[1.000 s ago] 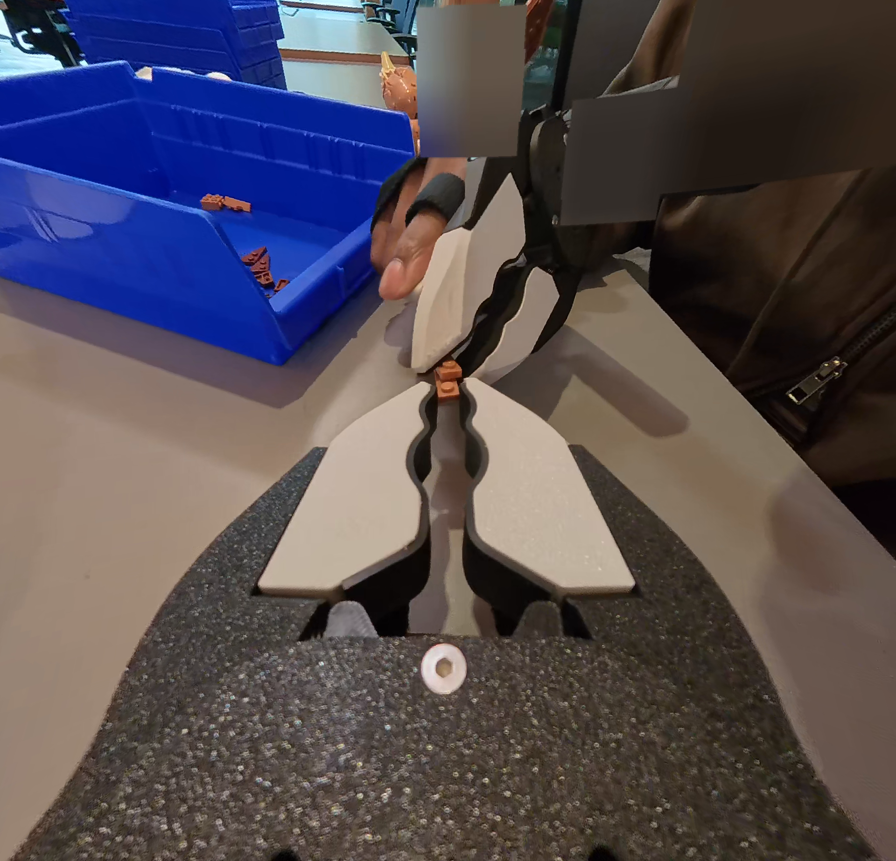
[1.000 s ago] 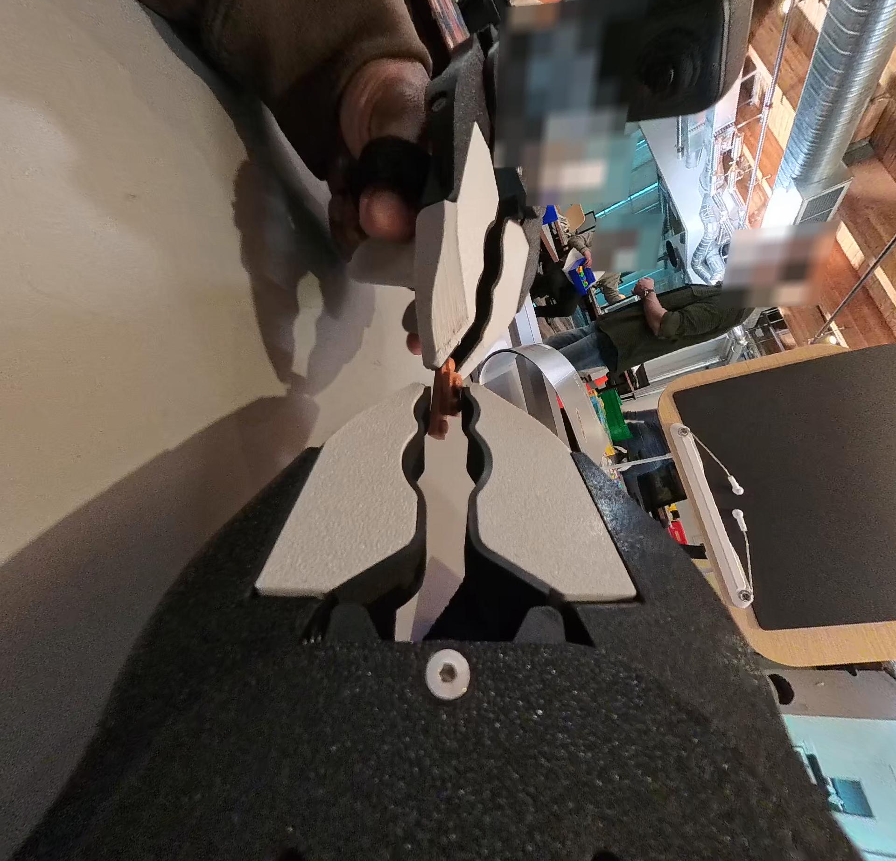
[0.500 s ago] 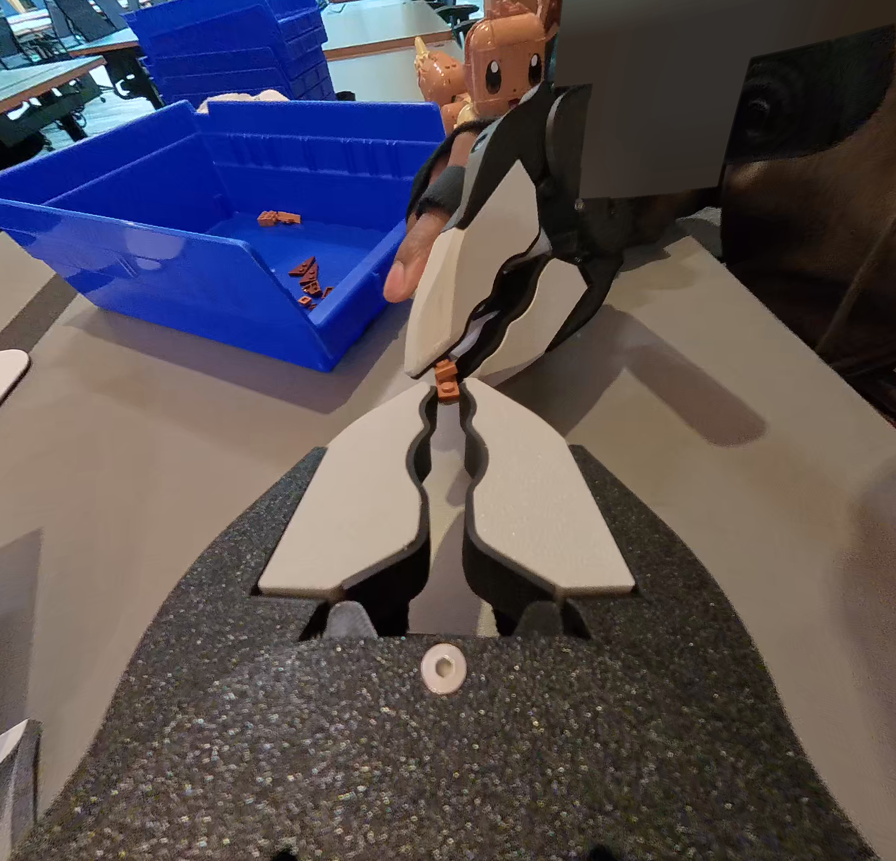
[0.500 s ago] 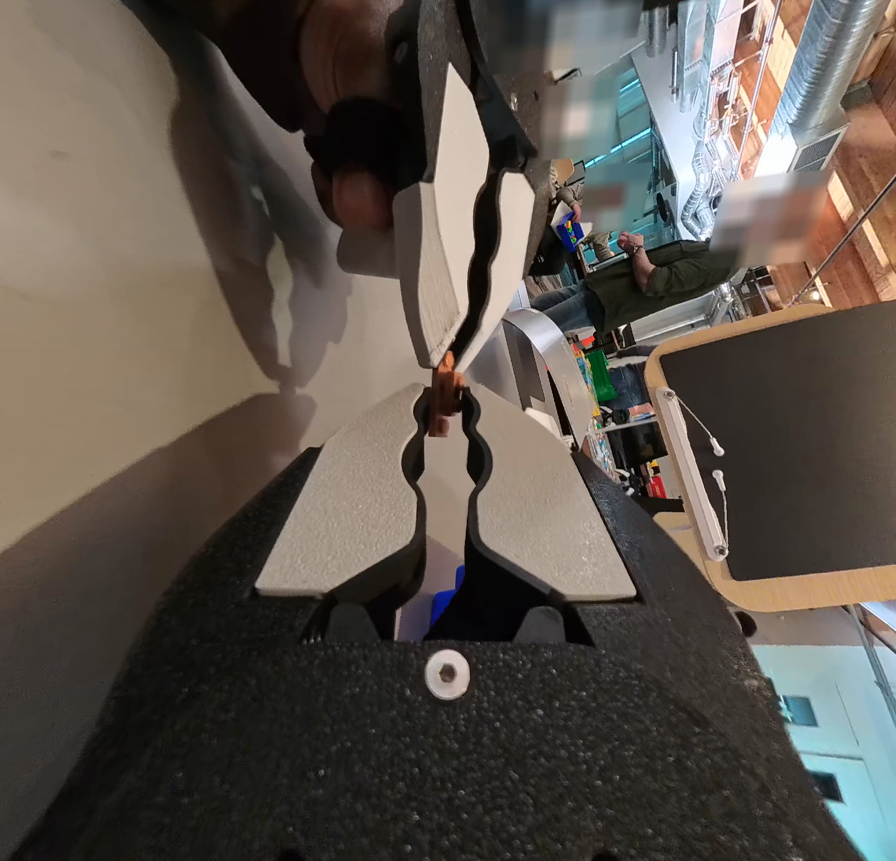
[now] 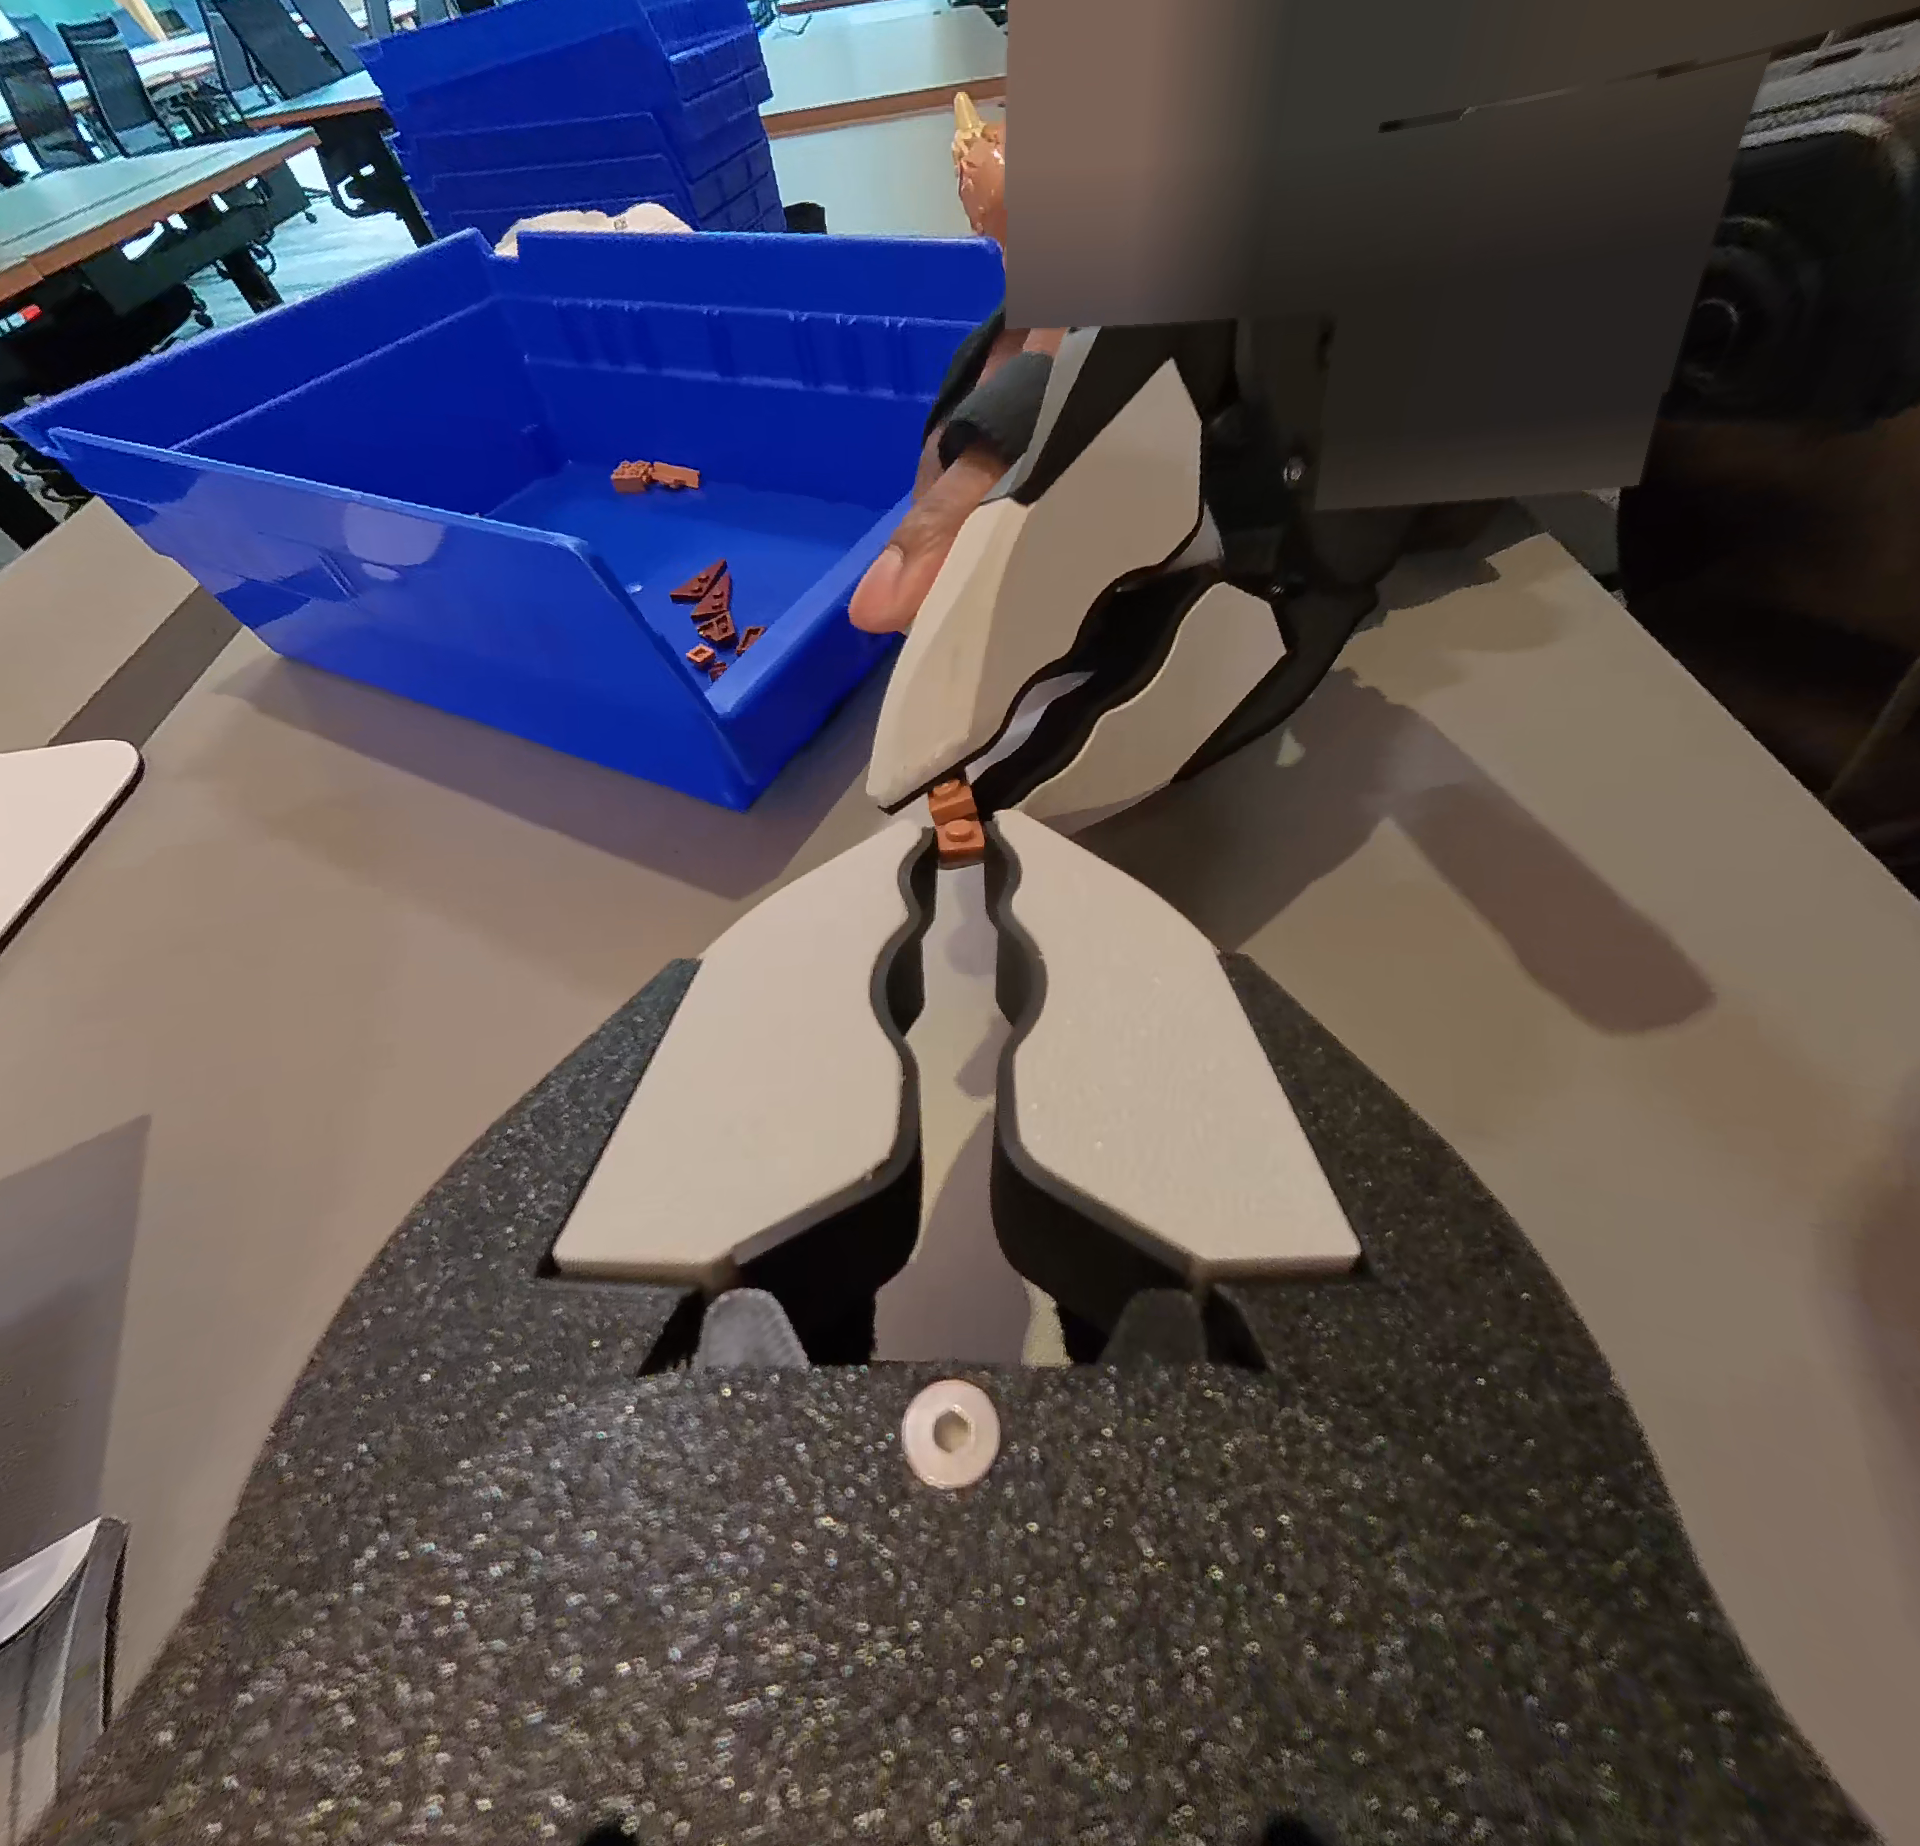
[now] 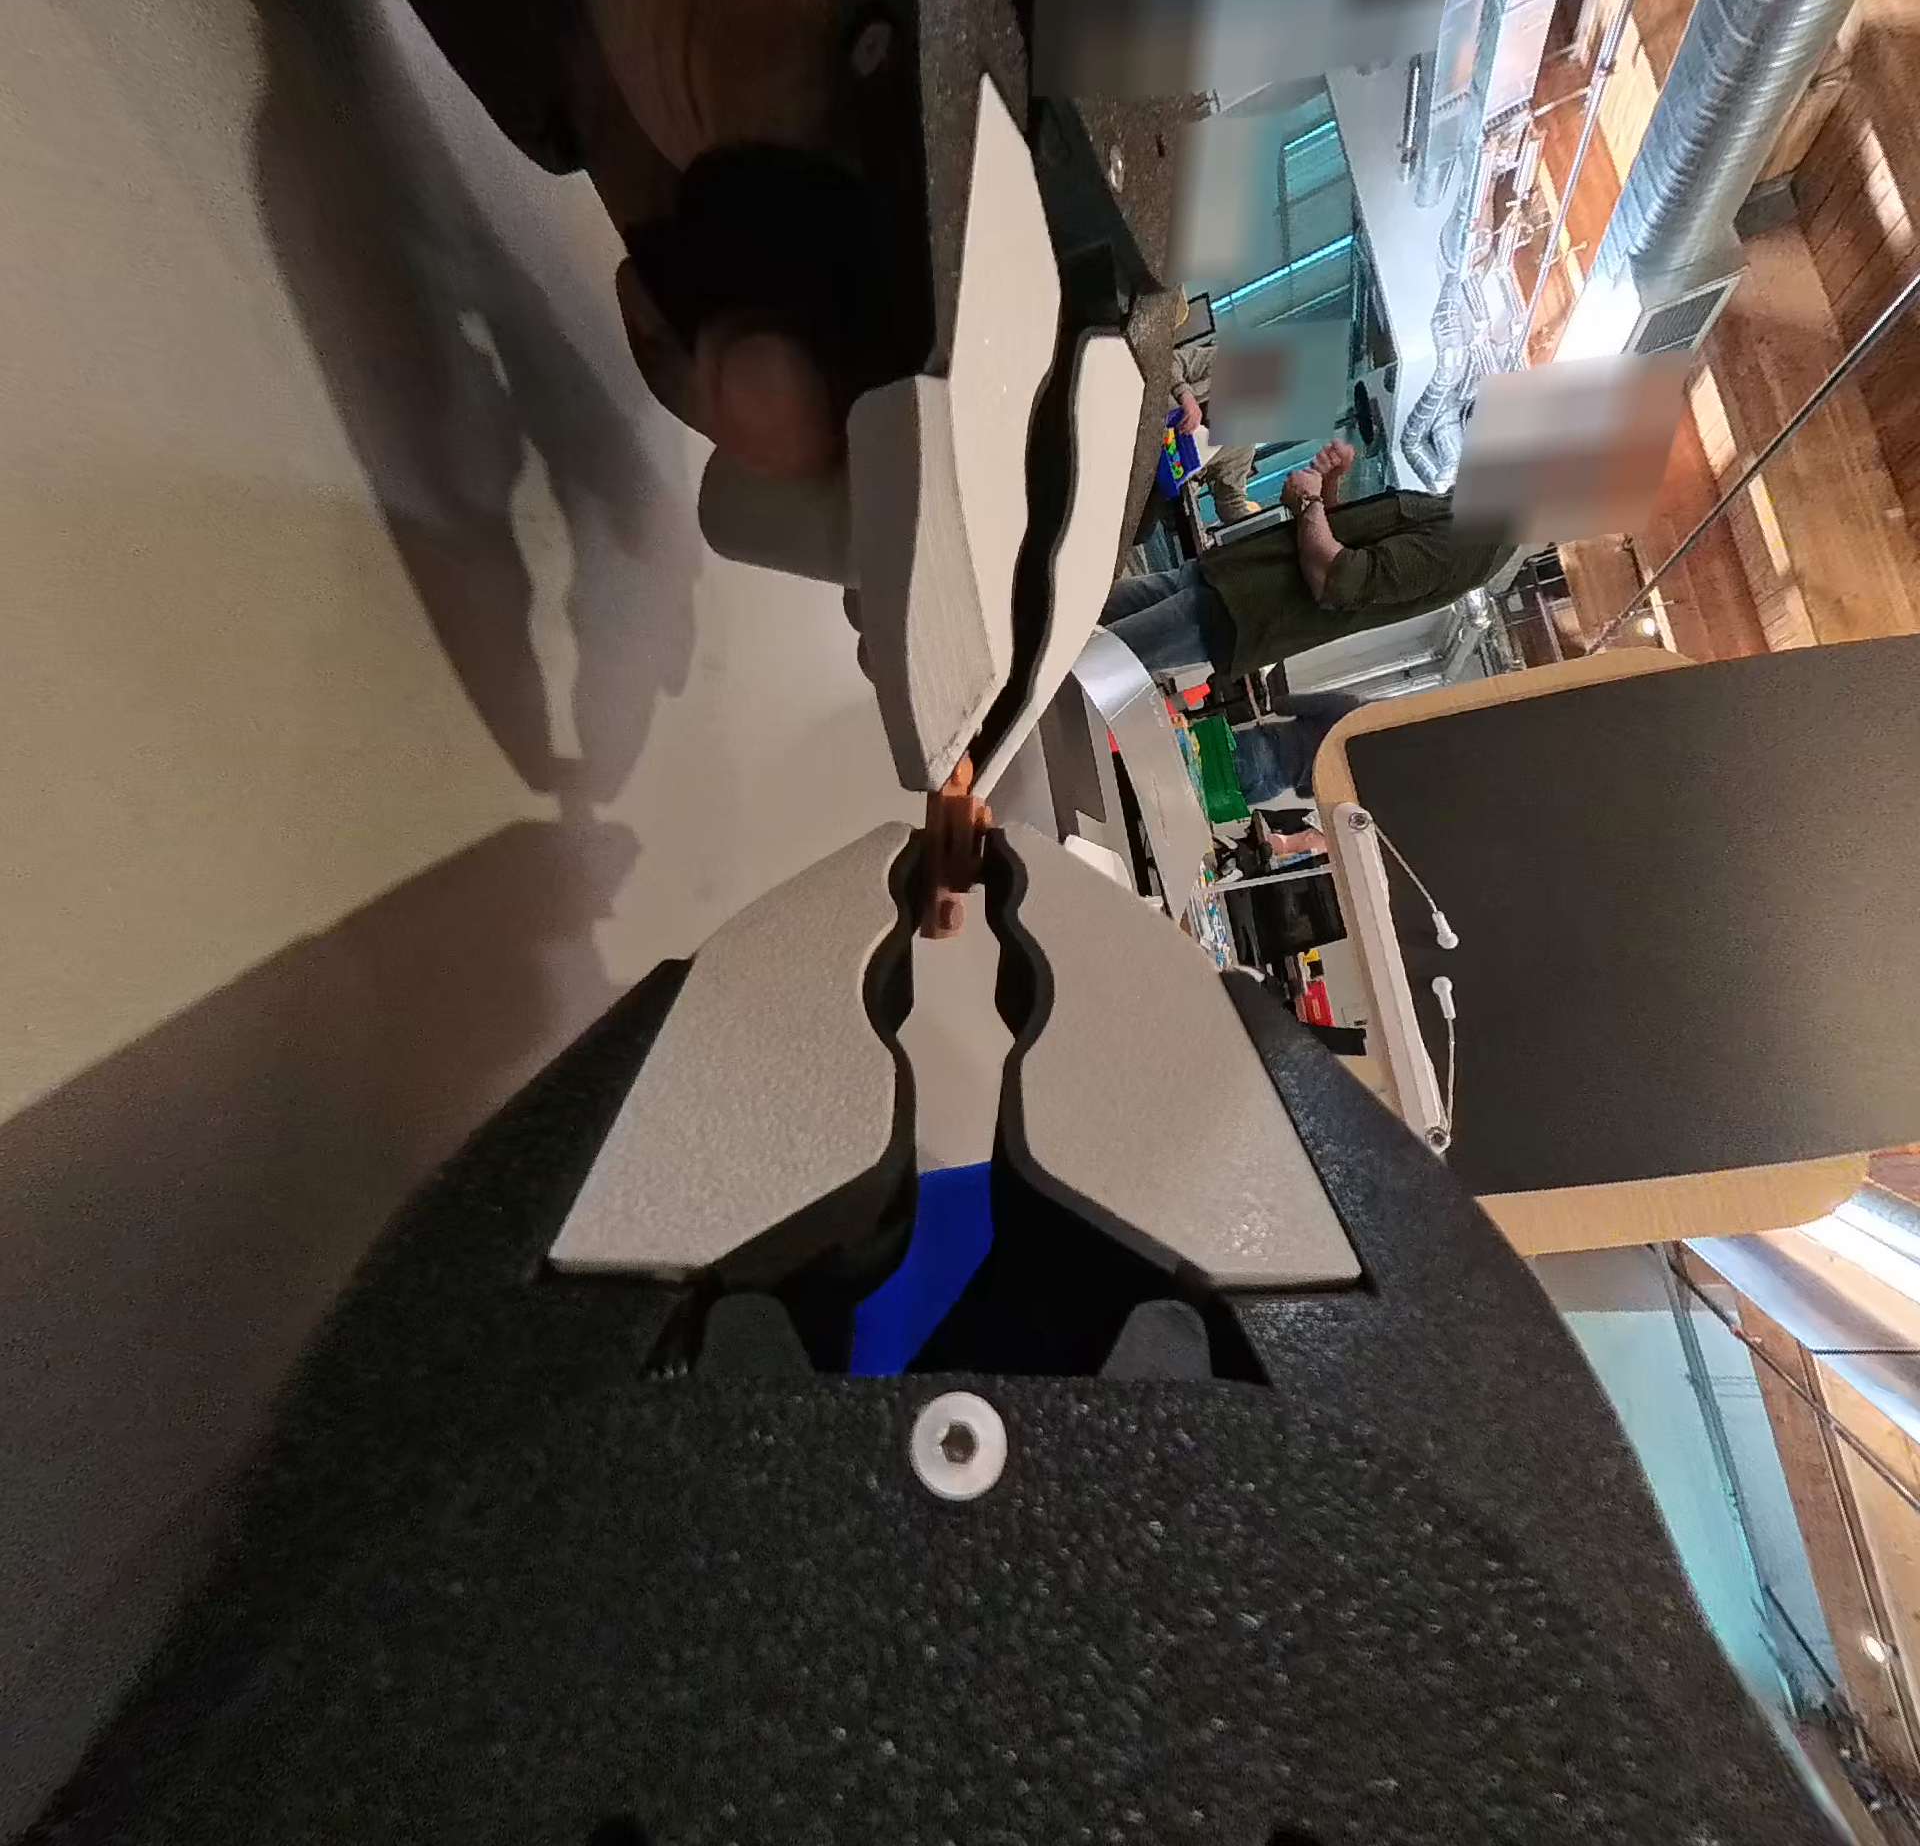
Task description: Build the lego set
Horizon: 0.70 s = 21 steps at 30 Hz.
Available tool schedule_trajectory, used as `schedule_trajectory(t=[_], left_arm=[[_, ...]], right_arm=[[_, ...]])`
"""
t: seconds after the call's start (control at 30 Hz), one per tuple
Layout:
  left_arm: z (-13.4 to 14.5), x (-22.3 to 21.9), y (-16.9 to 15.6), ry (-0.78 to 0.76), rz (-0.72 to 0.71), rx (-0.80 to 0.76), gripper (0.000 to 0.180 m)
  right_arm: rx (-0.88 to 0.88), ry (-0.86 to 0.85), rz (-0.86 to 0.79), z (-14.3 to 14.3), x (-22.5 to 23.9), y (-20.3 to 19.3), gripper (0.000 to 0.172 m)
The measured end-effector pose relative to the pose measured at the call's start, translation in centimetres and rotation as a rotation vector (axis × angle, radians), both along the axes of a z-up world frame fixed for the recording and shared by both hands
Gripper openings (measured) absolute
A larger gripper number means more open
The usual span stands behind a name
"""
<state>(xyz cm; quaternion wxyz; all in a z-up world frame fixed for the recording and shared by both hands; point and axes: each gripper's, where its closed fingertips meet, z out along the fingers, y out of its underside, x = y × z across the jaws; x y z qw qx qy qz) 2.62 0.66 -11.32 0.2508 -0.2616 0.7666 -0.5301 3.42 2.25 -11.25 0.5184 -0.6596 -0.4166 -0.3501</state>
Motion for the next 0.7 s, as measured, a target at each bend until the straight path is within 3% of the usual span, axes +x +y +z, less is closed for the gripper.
schedule_trajectory(t=[0.43,0.7], left_arm=[[-0.2,0.4,0.0,0.051,0.018,-0.064,0.008],[-0.6,1.0,0.4,0.112,0.045,-0.153,0.008]], right_arm=[[-0.019,-0.039,-0.012,-0.2,0.6,0.0,0.009],[-0.053,0.136,-0.033,-0.7,1.2,0.4,0.010]])
